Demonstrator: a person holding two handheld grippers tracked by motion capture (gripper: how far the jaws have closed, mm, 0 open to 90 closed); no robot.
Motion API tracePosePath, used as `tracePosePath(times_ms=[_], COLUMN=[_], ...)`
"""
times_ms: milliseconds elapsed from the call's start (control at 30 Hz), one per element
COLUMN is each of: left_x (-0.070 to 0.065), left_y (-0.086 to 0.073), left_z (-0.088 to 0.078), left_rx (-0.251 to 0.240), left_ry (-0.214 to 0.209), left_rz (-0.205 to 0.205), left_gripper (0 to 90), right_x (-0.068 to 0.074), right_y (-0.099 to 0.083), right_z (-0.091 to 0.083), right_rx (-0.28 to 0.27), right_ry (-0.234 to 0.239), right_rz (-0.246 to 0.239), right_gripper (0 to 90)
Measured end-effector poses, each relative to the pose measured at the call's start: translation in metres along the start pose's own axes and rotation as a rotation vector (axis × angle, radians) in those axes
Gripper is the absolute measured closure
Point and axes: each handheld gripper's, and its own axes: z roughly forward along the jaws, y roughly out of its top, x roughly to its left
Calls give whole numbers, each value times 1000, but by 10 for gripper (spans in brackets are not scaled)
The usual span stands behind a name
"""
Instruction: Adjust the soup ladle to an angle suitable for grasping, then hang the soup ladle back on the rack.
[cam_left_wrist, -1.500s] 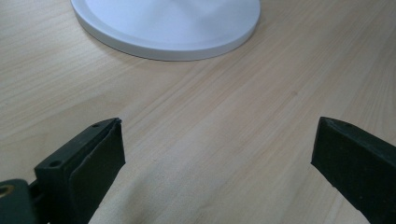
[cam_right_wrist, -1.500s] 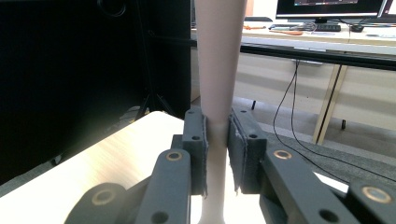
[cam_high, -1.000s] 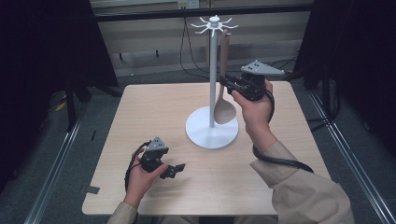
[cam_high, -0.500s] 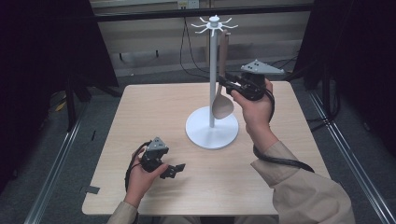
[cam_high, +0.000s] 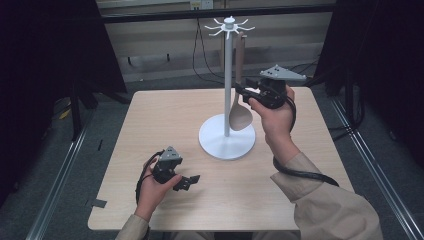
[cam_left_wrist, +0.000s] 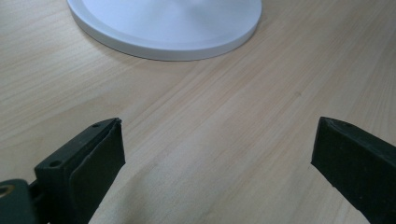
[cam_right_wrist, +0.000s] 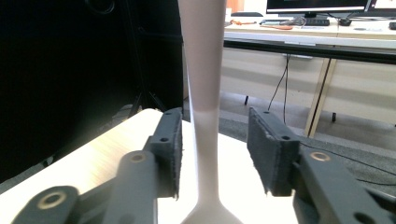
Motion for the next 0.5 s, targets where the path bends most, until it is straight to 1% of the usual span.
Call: tracePosePath(times_ms=[33,67,100,133,167,267,333,500], left_x=[0,0,0,0,0,-1,-3,-5], left_y=[0,1,2,2,3,3,5,6], left_z=[0,1,1,1,2,4,5,6], left_rx=[0,-3,-6,-6,-5,-2,-3,-1], left_ry=[0,-3,-5,-5,-7,-6,-7,-10], left_rz=[0,0,1,1,-1,0,6,9], left_gripper=[24,24,24,24,24,24,24,24], right_x=[0,-1,-1,-1,-2,-2,-4,-5], right_y=[0,-1,-1,-1,-1,-2,-2,-5], right_z=[0,-1,-2,-2,-3,-5,-8,-13], right_rx=[0,0,5,5,13,17,22,35], right_ry=[0,-4,-3,-3,-2,-6,-10,-4], right_rz=[0,6,8,8,17,13,10,12], right_gripper=[544,507,488,488,443,426,394,357])
